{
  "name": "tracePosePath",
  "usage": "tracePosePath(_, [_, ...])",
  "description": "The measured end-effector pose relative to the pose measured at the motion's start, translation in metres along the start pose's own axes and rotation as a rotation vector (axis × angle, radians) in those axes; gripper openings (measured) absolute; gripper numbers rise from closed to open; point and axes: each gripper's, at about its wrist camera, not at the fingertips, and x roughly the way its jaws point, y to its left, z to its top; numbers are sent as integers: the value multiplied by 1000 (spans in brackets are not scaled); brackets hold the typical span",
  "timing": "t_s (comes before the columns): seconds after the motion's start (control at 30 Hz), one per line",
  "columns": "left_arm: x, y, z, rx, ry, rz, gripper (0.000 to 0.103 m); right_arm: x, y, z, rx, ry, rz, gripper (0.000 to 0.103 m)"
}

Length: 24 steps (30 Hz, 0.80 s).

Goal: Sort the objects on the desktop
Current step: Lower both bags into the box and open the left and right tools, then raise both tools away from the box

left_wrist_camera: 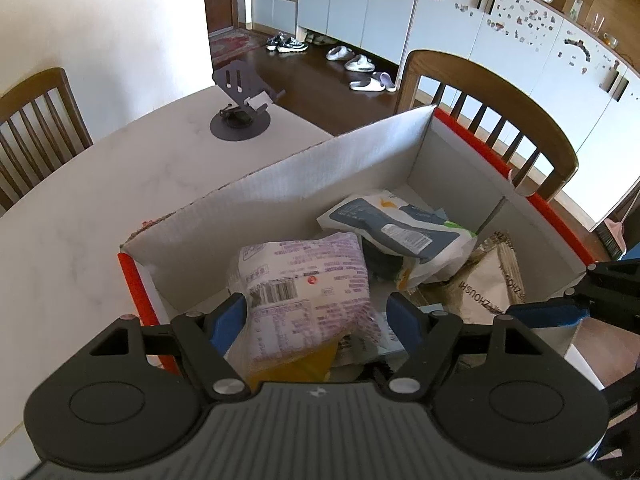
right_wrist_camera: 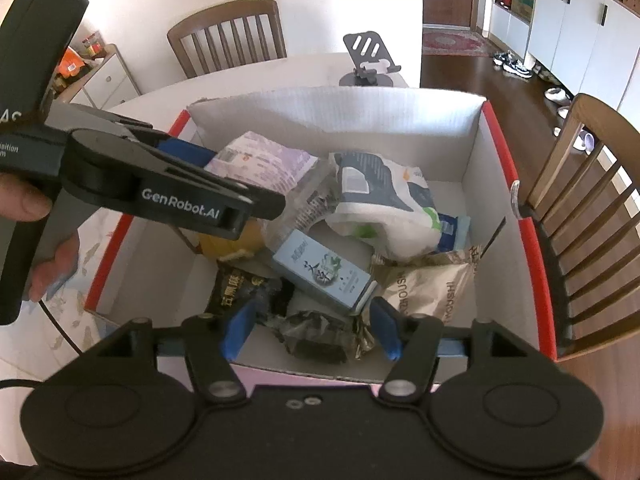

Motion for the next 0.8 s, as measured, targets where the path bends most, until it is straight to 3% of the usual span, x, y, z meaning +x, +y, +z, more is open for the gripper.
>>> tracePosePath(0.73, [-63,-11,-26,-41,-100,-83,77,-50,7,-5,-30,-100,-12,70])
tracePosePath(0.8, [-68,-11,-30,-49,-111,-93,83,-54,9,-6,-38,-107,-15,71])
